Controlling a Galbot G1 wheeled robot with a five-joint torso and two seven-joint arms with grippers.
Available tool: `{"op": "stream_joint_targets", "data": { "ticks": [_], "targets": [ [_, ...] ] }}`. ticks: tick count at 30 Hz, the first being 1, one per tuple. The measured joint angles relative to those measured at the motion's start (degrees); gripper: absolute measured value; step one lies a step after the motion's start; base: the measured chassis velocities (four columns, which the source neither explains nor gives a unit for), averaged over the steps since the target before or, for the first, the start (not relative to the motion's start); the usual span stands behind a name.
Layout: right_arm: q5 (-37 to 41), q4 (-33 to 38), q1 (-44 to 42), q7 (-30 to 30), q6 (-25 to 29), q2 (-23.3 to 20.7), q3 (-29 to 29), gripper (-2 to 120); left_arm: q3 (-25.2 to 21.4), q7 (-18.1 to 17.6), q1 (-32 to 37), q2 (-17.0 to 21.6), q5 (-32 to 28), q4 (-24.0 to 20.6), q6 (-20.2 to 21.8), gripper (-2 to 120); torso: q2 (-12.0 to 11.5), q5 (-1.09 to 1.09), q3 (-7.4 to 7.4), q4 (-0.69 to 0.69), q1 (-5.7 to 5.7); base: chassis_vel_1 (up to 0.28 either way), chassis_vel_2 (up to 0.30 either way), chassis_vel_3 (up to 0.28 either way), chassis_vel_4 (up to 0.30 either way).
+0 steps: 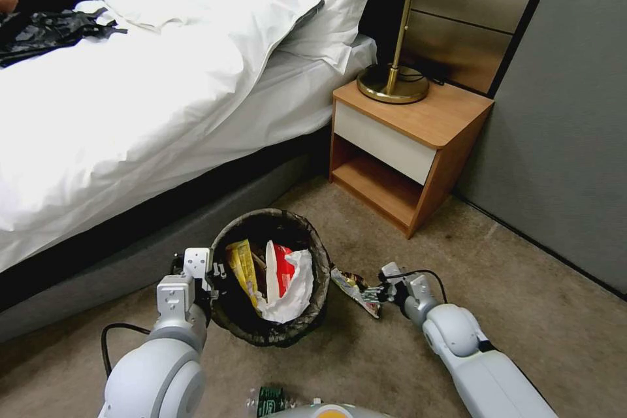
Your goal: Pick up the trash bin, then pick up the garbage from the floor and place it into the trash bin.
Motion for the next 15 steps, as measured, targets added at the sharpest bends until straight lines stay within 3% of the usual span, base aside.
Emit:
{"op": "stream_joint_targets", "data": {
  "ticks": [15],
  "targets": [
    [-0.91,-13.08,5.76,-0.79,1.01,3.39,-3.14,100,-0.13,0.03,0.02,-0.05,0.02,0.32,0.00,0,0.00,0.02,0.00,0.00,0.00,0.000,0.000,0.000,0.000]
  ]
}}
